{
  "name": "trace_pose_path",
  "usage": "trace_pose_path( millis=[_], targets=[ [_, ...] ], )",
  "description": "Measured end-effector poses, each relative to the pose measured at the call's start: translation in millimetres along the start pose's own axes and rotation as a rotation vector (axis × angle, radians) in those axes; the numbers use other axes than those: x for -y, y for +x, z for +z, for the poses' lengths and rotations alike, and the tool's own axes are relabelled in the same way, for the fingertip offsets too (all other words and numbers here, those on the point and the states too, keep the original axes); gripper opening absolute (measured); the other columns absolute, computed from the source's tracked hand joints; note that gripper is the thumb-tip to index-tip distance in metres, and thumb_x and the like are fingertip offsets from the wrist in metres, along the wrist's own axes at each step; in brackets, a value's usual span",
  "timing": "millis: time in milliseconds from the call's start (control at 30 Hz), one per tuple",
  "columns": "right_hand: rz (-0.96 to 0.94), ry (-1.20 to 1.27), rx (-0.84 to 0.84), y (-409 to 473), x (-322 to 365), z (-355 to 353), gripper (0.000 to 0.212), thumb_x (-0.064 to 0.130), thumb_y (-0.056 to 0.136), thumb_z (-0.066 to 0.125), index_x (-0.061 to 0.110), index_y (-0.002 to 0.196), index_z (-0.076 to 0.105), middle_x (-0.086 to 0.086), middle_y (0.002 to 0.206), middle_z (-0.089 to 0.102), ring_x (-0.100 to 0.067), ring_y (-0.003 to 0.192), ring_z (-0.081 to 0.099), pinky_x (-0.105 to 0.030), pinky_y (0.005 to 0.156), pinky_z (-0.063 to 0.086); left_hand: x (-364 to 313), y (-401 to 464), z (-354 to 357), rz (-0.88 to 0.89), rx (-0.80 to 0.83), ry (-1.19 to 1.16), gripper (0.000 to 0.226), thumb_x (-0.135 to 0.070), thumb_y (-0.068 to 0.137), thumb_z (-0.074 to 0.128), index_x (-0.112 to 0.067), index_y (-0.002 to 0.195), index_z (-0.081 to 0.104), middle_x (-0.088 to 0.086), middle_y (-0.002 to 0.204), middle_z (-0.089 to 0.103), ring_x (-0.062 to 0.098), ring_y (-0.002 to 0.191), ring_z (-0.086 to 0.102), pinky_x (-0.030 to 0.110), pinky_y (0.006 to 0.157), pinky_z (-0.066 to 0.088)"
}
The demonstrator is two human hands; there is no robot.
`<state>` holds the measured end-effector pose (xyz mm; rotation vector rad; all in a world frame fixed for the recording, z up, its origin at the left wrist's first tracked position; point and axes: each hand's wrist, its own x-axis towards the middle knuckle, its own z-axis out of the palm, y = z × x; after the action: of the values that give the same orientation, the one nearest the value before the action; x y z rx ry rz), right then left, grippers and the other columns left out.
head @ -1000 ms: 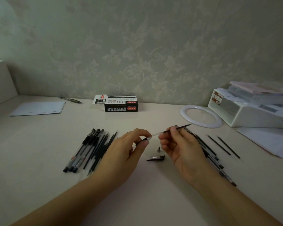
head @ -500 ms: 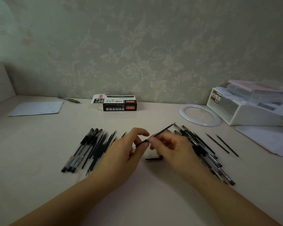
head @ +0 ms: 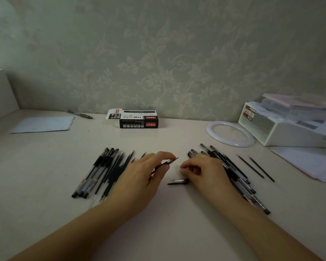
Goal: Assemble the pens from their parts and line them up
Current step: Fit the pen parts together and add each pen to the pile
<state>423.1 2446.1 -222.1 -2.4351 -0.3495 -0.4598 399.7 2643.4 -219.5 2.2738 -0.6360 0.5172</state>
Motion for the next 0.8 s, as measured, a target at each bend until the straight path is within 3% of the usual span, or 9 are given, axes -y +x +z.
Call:
trace_pose_path(
  millis=[100, 200, 300, 467, 633, 733, 800],
  targets=[
    [-0.001, 0.035, -0.045, 0, 0, -1, 0.008, 0.013, 0.084, 0.074, 0.020, 0.081, 0.074, 0.011, 0.074, 0.064, -0.003, 0.068, 0.058, -0.010, 0.067, 0.043, 3, 0, 1, -0.012, -0.002, 0.024, 0.023, -0.033, 0.098, 0.046, -0.045, 0.116, 0.053, -0.021, 0.088, 0.058, -0.003, 0.074, 0.052, 0.017, 0.062, 0.042],
    [0.081, 0.412, -0.130, 2, 5, -7, 0.010, 0.011, 0.087, 0.071, 0.021, 0.084, 0.072, 0.007, 0.075, 0.072, -0.004, 0.071, 0.065, -0.015, 0.070, 0.051, 6, 0, 1, -0.025, 0.001, 0.025, 0.021, -0.036, 0.098, 0.044, -0.046, 0.115, 0.052, -0.019, 0.088, 0.058, -0.001, 0.074, 0.054, 0.026, 0.063, 0.048],
    [0.078, 0.659, -0.014, 0, 15, -7, 0.011, 0.008, 0.090, 0.068, 0.019, 0.090, 0.072, -0.001, 0.079, 0.074, -0.010, 0.070, 0.067, -0.017, 0.068, 0.053, 5, 0, 2, 0.006, 0.004, 0.018, 0.021, -0.036, 0.098, 0.045, -0.046, 0.115, 0.052, -0.021, 0.087, 0.057, 0.000, 0.072, 0.054, 0.025, 0.062, 0.049],
    [0.083, 0.744, 0.055, -2, 20, -2, 0.010, 0.004, 0.090, 0.066, 0.013, 0.092, 0.071, -0.005, 0.080, 0.075, -0.014, 0.069, 0.068, -0.018, 0.066, 0.053, 3, 1, 0, 0.036, -0.001, -0.001, 0.020, -0.033, 0.097, 0.048, -0.043, 0.113, 0.053, -0.024, 0.081, 0.055, -0.007, 0.071, 0.054, 0.011, 0.058, 0.040],
    [0.095, 0.767, 0.130, -4, 20, -7, 0.011, 0.004, 0.086, 0.071, 0.012, 0.091, 0.073, -0.005, 0.079, 0.076, -0.013, 0.068, 0.070, -0.018, 0.066, 0.054, 1, 0, -2, 0.021, 0.007, -0.002, 0.012, -0.040, 0.093, 0.051, -0.035, 0.103, 0.049, -0.019, 0.078, 0.059, 0.000, 0.056, 0.051, 0.014, 0.049, 0.027],
    [0.109, 0.765, 0.197, -6, 21, -10, 0.004, 0.006, 0.087, 0.070, 0.008, 0.089, 0.073, -0.006, 0.074, 0.075, -0.010, 0.066, 0.068, -0.017, 0.064, 0.052, 0, 1, -6, 0.060, 0.041, 0.073, 0.006, -0.038, 0.092, 0.055, -0.032, 0.095, 0.054, -0.018, 0.085, 0.060, -0.002, 0.062, 0.049, 0.018, 0.053, 0.032],
    [0.060, 0.620, 0.212, -8, 21, -11, 0.014, 0.019, 0.092, 0.066, 0.011, 0.081, 0.071, -0.004, 0.069, 0.072, -0.008, 0.063, 0.065, -0.017, 0.063, 0.050, -1, 1, -7, 0.075, 0.053, 0.101, 0.005, -0.036, 0.092, 0.057, -0.033, 0.094, 0.054, -0.018, 0.086, 0.058, -0.001, 0.064, 0.049, 0.022, 0.055, 0.040]
  ],
)
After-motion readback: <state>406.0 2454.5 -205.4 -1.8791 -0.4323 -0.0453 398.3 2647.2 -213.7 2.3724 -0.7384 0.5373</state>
